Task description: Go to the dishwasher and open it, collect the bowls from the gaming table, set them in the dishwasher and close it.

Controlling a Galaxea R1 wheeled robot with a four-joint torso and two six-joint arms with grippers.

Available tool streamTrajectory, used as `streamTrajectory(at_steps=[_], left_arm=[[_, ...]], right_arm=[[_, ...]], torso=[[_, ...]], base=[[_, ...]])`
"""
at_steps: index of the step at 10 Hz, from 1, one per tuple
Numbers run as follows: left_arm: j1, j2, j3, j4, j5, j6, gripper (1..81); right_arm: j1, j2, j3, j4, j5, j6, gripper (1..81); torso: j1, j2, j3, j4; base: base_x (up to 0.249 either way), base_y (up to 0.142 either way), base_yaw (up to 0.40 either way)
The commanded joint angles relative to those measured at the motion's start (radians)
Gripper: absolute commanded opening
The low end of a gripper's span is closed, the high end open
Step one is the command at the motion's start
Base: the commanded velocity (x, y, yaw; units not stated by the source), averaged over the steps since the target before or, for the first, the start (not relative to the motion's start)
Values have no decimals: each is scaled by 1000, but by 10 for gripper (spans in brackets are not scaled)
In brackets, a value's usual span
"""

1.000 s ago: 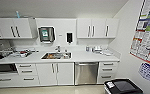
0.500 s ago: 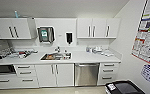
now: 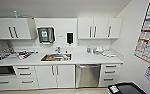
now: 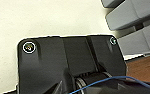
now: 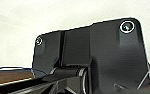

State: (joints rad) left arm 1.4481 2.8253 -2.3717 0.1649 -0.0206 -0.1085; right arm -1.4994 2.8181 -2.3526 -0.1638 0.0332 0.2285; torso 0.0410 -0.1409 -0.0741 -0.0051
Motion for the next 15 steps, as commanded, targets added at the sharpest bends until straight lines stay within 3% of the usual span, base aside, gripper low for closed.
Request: streamTrajectory(at_steps=[1,15], left_arm=[[-64,-13,12,12,45,1,811],[-64,-12,12,12,45,1,811]], right_arm=[[55,-10,13,3,-44,-3,811],[55,-13,13,3,-44,-3,811]], torso=[[0,0,0,0],[0,0,0,0]], base=[[75,61,0],[76,9,0]])
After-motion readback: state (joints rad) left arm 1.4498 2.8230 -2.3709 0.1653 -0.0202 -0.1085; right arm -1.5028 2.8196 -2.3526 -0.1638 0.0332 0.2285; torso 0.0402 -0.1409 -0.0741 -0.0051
